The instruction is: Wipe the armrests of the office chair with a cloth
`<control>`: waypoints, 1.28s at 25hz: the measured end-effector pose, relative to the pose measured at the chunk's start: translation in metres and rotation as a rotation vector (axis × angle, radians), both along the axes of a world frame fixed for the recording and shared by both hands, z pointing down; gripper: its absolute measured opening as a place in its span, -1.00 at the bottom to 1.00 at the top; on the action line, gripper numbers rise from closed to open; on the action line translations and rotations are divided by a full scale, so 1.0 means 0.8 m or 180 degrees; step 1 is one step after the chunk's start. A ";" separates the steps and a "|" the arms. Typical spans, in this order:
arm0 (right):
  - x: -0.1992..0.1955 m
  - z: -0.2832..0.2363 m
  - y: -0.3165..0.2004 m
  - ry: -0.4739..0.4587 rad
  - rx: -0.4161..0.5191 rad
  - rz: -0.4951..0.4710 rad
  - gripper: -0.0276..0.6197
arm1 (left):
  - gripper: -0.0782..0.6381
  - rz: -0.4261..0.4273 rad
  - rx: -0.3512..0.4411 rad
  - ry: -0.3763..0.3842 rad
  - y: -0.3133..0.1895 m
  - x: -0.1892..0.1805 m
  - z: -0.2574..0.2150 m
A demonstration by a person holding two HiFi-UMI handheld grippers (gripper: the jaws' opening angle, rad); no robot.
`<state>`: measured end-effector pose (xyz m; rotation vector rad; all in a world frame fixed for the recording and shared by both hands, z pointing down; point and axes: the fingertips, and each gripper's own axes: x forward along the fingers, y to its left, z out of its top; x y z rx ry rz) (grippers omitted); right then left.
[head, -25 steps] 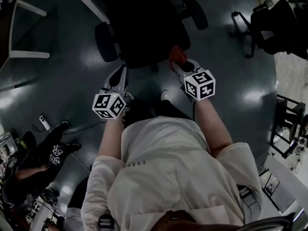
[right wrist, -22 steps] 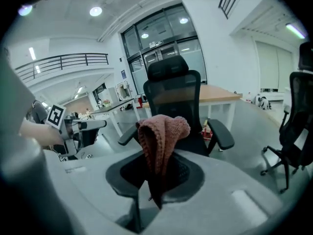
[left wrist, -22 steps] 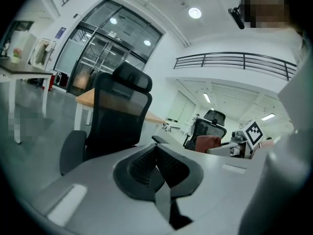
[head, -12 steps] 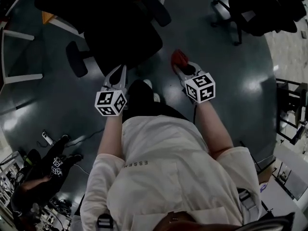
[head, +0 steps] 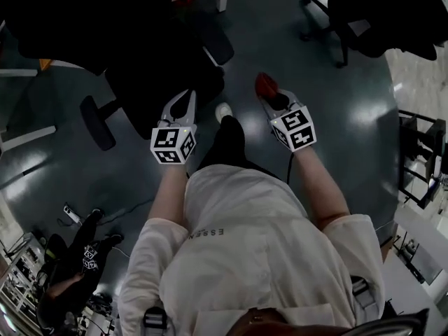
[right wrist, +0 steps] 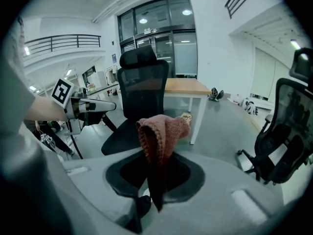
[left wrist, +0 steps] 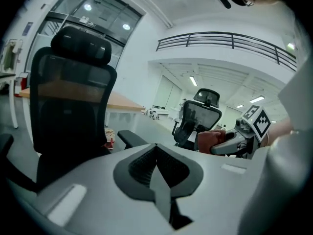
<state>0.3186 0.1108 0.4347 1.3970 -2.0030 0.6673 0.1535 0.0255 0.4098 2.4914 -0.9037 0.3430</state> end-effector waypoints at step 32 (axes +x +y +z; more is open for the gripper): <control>-0.042 0.116 -0.462 0.0045 0.0107 -0.1826 -0.76 | -0.74 -0.1070 -0.1161 0.0092 -0.146 0.109 0.180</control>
